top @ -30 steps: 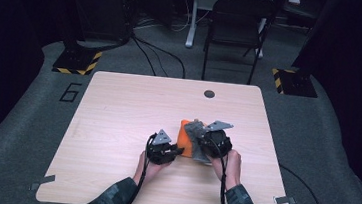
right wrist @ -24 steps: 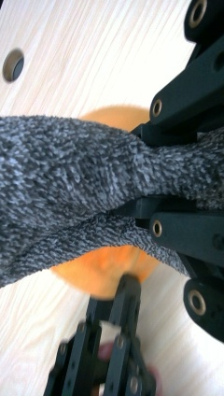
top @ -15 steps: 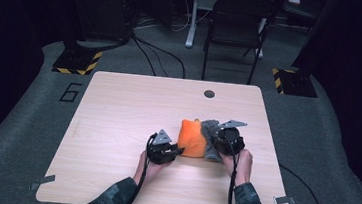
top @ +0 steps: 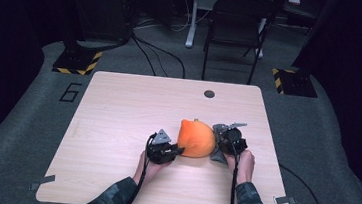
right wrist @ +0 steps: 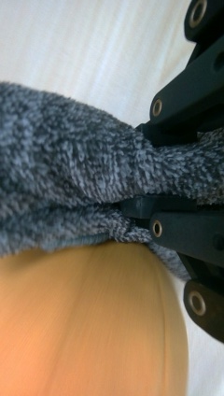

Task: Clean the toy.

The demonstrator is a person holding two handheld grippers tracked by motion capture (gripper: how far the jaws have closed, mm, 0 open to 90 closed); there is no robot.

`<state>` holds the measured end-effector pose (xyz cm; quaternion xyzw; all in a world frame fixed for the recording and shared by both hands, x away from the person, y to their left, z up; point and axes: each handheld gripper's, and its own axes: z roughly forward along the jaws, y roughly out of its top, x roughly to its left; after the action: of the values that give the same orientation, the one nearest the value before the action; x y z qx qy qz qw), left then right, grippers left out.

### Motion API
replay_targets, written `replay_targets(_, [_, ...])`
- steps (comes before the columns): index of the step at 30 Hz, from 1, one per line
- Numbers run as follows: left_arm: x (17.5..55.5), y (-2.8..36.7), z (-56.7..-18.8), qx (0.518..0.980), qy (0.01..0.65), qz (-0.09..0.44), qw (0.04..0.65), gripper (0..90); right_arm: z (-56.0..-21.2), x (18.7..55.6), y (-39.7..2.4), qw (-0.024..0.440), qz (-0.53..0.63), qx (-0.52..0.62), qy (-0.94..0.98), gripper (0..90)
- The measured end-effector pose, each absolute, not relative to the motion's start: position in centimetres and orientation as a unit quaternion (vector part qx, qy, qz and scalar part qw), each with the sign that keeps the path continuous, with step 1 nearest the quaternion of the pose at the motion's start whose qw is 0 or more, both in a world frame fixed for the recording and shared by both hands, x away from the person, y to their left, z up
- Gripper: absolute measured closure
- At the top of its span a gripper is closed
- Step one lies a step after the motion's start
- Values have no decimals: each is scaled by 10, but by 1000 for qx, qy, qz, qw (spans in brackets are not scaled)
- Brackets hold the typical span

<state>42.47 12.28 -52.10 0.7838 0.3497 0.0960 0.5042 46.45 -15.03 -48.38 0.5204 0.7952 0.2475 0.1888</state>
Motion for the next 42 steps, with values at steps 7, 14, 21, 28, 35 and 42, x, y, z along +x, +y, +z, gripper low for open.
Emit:
replay_targets(7, [425, 125, -521, 780, 356, 89, 507, 739, -478, 461, -156, 180, 259, 525, 791, 741])
replay_targets(14, [424, 122, -519, 780, 358, 90, 504, 739, -419, 422, -156, 202, 371, 463, 780, 743])
replay_targets(21, [425, 122, -518, 785, 350, 96, 502, 740, -432, 389, -82, 165, 376, 355, 840, 744])
replay_targets(28, [427, 123, -519, 786, 347, 98, 502, 761, -457, 402, -73, 144, 342, 366, 854, 749])
replay_targets(35, [427, 123, -519, 785, 347, 99, 504, 765, -454, 405, -98, 133, 335, 389, 848, 751])
replay_targets(42, [428, 122, -520, 786, 347, 95, 504, 764, -459, 413, -125, 121, 324, 418, 840, 750])
